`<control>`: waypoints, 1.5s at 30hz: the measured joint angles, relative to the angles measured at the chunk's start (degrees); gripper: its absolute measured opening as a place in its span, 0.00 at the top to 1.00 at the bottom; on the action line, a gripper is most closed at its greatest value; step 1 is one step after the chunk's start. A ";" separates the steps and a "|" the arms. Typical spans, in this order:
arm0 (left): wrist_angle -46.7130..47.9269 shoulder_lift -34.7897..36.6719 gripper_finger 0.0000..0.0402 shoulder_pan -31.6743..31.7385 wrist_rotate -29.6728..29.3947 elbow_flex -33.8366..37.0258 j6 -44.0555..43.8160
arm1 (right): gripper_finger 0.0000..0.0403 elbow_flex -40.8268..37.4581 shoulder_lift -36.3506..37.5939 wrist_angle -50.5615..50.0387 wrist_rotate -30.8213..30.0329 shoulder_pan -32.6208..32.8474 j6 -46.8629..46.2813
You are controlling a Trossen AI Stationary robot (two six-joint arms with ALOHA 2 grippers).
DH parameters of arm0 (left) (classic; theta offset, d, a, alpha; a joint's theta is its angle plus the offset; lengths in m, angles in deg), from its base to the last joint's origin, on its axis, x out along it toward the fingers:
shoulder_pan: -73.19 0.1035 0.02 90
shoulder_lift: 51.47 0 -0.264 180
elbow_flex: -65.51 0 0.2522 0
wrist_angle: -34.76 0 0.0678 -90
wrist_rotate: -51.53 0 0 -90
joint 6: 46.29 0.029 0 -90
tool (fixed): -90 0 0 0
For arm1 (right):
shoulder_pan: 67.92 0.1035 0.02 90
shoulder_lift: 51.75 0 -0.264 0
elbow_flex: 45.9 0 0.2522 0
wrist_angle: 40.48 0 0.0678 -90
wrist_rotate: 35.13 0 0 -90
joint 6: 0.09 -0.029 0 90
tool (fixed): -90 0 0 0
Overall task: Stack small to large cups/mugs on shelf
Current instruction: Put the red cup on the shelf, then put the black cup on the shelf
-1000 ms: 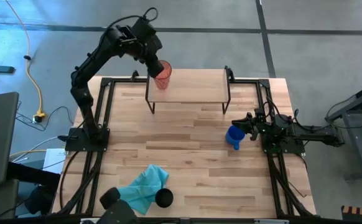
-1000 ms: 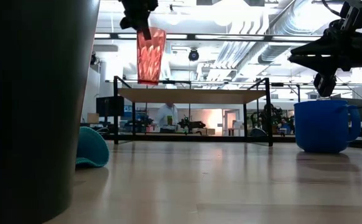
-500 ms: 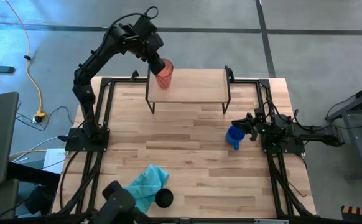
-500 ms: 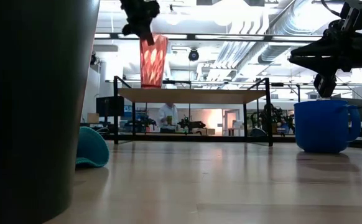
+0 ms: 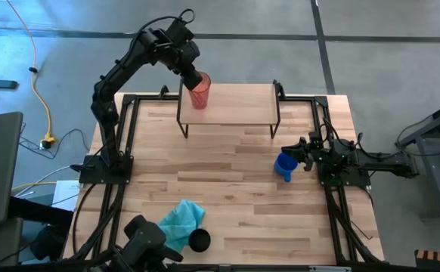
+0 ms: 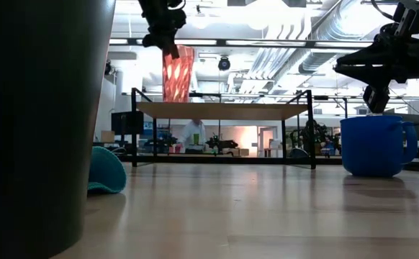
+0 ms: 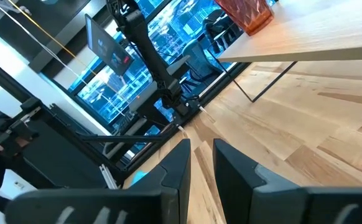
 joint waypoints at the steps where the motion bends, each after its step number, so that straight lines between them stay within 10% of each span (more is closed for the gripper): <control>1: 0.18 0.00 1.00 0.26 0.01 0.00 0.01 | 0.86 0.01 0.00 0.00 0.00 0.01 0.08; 45: -5.90 0.02 0.91 0.61 2.97 -2.49 -1.44 | 0.86 0.02 0.00 -0.04 -0.04 0.01 1.20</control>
